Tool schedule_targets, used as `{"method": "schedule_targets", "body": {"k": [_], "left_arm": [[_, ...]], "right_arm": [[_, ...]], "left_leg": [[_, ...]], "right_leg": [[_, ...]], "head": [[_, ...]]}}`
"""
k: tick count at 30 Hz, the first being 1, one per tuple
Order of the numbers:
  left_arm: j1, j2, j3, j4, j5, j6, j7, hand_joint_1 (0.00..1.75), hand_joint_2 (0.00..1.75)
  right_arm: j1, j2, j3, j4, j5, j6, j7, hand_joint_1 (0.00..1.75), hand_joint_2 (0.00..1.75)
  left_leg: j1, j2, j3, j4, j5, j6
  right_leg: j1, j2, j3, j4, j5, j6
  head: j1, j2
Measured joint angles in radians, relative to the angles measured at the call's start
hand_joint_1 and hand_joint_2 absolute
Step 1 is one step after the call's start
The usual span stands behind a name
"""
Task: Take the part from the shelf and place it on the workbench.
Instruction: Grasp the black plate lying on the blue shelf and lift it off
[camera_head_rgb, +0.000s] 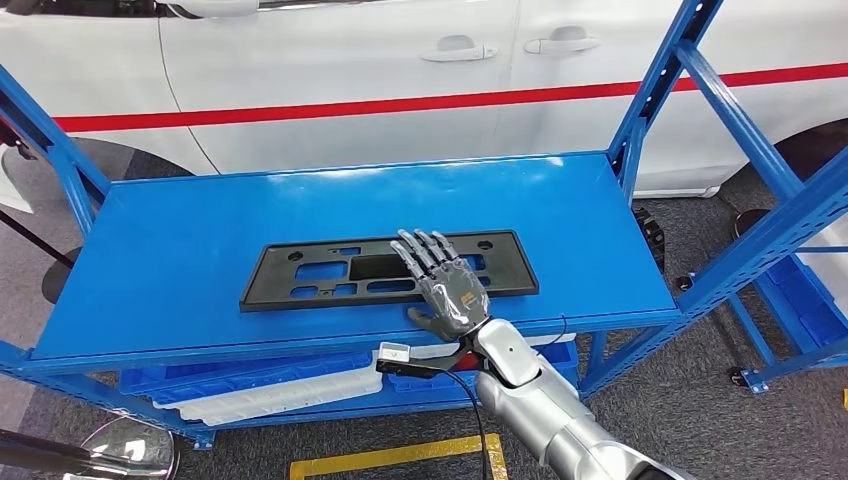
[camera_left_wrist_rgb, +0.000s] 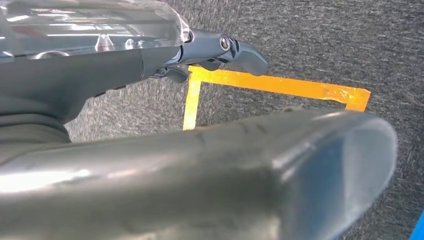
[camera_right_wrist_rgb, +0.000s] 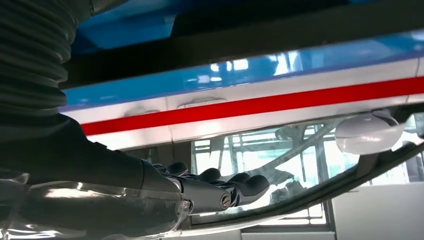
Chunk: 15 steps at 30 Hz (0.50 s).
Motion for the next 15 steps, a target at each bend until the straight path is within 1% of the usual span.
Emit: {"method": "schedule_targets", "body": {"k": [4,9,15], "left_arm": [[0.0,0.0,-0.008,0.001,0.0,0.0,0.0,0.0,0.0],[-0.001,0.001,-0.009,0.002,0.0,0.002,-0.001,0.0,0.0],[-0.001,0.004,-0.009,0.002,0.0,0.002,-0.003,0.0,0.0]], "right_arm": [[-0.002,0.02,0.0,0.031,0.123,0.0,0.044,0.0,1.75],[-0.031,0.041,0.001,0.092,0.214,-0.002,0.087,0.0,1.75],[-0.073,0.058,0.003,0.16,0.254,-0.003,0.108,0.0,1.75]], "left_leg": [[0.0,0.0,0.0,0.0,0.0,0.0],[0.0,0.0,0.0,0.001,0.0,0.0],[0.0,0.0,0.001,0.002,0.0,0.0]], "right_leg": [[-0.001,0.0,0.0,0.0,0.0,0.0],[-0.002,0.0,0.0,0.0,0.0,0.0],[-0.002,0.0,0.002,0.0,0.0,0.0]], "head": [[0.0,0.0],[0.0,0.0],[0.0,0.0]]}}
